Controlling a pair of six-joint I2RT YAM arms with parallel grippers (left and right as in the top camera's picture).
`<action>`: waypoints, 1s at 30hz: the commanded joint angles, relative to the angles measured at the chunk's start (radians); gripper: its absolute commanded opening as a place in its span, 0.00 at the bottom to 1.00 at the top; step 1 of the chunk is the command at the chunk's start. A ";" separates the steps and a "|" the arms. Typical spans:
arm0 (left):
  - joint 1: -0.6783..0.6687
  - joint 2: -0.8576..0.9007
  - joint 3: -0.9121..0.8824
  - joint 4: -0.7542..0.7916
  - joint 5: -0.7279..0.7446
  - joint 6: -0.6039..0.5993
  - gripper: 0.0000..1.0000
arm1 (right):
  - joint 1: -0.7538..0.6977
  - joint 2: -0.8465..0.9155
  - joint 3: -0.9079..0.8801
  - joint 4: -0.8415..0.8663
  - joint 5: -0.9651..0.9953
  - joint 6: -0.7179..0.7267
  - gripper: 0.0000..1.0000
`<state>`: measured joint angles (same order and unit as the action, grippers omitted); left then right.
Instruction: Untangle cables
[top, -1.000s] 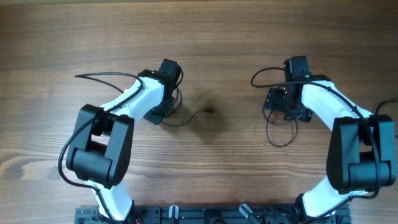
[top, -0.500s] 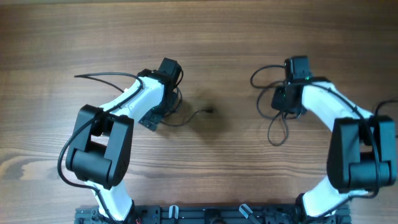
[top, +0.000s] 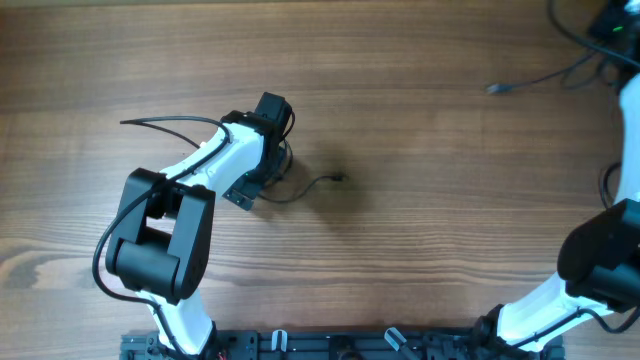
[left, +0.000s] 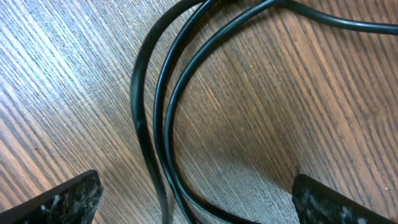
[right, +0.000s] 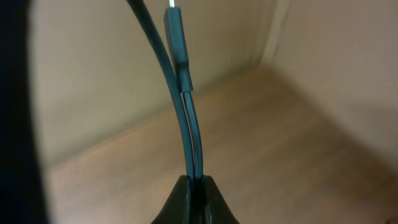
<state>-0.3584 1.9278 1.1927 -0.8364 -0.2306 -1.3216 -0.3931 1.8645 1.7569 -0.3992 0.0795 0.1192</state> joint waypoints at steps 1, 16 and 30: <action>-0.006 0.031 -0.017 -0.005 0.031 0.006 1.00 | -0.068 0.082 0.053 0.124 0.024 -0.069 0.04; -0.006 0.030 -0.017 -0.012 0.031 0.006 1.00 | -0.121 0.813 0.557 0.103 0.075 0.014 0.11; -0.006 0.030 -0.017 -0.011 0.035 0.006 1.00 | -0.134 0.583 1.015 -0.591 -0.094 0.125 1.00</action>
<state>-0.3584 1.9278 1.1938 -0.8371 -0.2226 -1.3216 -0.5381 2.6114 2.7285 -0.9020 0.0635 0.2031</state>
